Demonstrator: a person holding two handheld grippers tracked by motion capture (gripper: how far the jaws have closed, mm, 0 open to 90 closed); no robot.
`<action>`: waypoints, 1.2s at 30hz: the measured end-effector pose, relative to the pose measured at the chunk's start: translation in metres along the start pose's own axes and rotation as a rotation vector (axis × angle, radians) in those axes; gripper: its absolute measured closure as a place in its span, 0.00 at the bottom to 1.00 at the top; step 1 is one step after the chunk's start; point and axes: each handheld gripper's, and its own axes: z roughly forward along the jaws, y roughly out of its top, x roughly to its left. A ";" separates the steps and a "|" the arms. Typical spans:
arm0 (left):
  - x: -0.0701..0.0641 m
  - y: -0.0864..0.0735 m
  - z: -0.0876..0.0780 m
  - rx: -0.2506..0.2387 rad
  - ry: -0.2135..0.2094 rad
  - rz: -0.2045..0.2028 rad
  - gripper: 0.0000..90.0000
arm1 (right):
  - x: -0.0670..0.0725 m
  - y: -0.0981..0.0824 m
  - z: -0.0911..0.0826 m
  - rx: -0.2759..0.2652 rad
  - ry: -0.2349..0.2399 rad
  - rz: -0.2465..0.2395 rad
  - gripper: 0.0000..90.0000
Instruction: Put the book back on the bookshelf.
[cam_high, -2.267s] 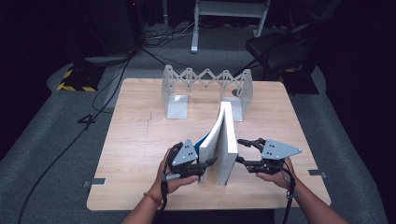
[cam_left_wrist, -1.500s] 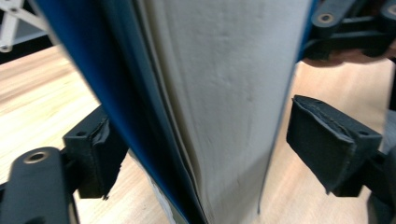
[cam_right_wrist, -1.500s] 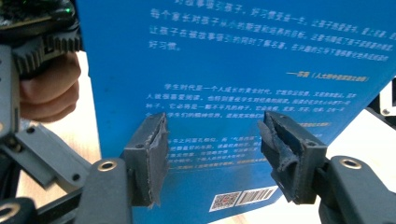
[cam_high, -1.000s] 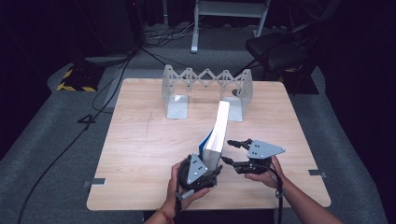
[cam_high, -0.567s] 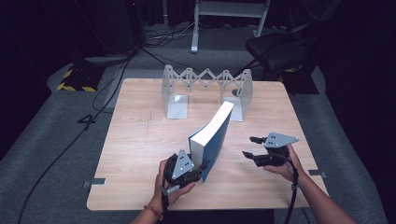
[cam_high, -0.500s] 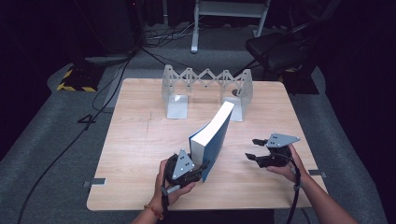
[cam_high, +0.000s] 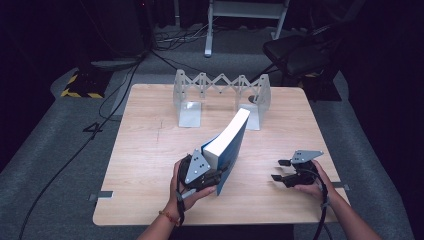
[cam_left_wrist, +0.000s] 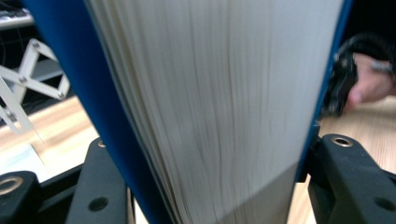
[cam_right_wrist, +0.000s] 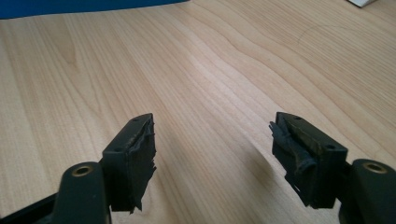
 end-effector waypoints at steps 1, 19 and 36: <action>0.001 0.004 -0.001 -0.009 -0.002 -0.004 0.49 | 0.000 0.000 0.000 -0.001 0.001 0.004 0.35; 0.008 0.014 0.013 -0.025 -0.215 -0.032 0.67 | -0.002 -0.001 0.003 -0.016 -0.009 0.007 0.35; -0.010 0.023 0.027 -0.012 -0.440 0.045 0.66 | 0.010 0.016 -0.028 -0.195 0.053 -0.073 0.35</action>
